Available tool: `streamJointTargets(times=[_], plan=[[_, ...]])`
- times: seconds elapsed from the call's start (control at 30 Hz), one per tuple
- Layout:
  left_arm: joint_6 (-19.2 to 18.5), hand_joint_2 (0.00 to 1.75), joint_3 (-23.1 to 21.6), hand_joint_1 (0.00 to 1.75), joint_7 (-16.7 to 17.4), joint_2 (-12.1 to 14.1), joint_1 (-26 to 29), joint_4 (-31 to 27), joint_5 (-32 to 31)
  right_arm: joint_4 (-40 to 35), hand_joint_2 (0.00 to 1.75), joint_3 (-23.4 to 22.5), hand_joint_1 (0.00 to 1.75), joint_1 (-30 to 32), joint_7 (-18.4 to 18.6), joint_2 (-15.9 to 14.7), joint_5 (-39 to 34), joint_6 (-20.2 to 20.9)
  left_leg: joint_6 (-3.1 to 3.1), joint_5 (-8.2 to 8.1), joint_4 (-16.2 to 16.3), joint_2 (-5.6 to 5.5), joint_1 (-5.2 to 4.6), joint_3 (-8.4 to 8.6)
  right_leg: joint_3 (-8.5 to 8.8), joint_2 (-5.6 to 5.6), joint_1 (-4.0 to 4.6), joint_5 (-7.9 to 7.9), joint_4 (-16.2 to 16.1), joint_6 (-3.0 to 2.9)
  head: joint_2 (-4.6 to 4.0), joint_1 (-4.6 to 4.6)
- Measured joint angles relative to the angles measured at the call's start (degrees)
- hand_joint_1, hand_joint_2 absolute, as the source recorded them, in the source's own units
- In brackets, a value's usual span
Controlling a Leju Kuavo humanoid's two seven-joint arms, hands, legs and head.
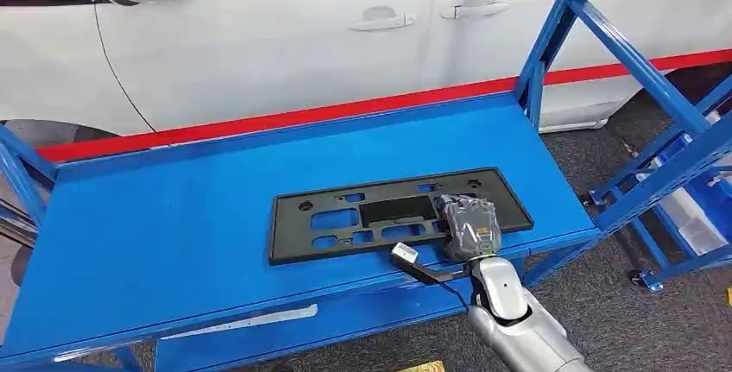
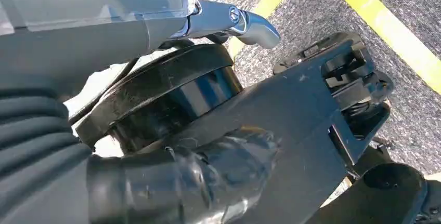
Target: Take the parts from the cabinet and place them on the table.
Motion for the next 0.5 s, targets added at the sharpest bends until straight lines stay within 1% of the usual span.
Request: streamJointTargets(times=[0.33, 0.5], plan=[[0.0, 1.75, 0.04, 0.0, -0.02, 0.0, 0.0, 0.0, 0.0, -0.13, 1.75, 0.0, 1.75, 0.07, -0.04, -0.07, 0.0, -0.02, 0.0, 0.0, 0.0, 0.0, 0.08, 0.01, -0.04, 0.0, 0.07, 0.0, 0.01, 0.0, 0.0, 0.0], [0.04, 1.75, 0.09, 0.0, -0.33, 0.0, 0.04, 0.0, 0.04, -0.88, 1.75, 0.0, 1.75, 0.51, -0.42, -0.46, -0.37, -0.66, 0.0, 0.0, 0.0, 0.0, 0.09, 0.0, -0.04, 0.0, 0.1, -0.01, 0.02, 0.0, 0.0, 0.0]])
